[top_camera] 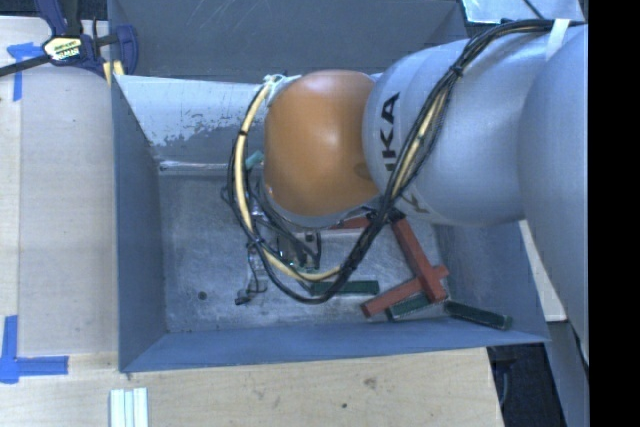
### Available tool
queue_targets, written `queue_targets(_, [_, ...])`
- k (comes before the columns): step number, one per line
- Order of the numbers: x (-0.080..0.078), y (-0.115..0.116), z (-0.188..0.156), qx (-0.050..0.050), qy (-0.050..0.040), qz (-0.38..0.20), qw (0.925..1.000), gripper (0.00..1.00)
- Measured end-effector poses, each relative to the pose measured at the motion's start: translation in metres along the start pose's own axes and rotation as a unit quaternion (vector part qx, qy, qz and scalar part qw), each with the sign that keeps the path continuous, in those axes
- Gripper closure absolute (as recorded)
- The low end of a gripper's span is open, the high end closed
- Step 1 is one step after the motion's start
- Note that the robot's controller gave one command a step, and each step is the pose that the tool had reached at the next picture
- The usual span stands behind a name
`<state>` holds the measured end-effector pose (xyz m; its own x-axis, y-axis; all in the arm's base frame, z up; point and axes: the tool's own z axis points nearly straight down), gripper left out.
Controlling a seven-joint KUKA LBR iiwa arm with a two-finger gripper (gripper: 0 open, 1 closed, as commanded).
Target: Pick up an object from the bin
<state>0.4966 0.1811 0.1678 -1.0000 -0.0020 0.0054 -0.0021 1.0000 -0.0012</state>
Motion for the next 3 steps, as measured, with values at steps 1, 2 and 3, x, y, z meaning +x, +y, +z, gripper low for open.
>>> queue_targets(1, [-0.065,-0.073,-0.012,0.001,-0.0064,-0.058,0.9983,0.00])
queue_targets(2, [-0.053,-0.079,-0.061,0.000,-0.0068,-0.123,0.9924,0.00])
queue_targets(3, [-0.097,-0.100,0.101,0.000,-0.0030,-0.180,0.9837,0.00])
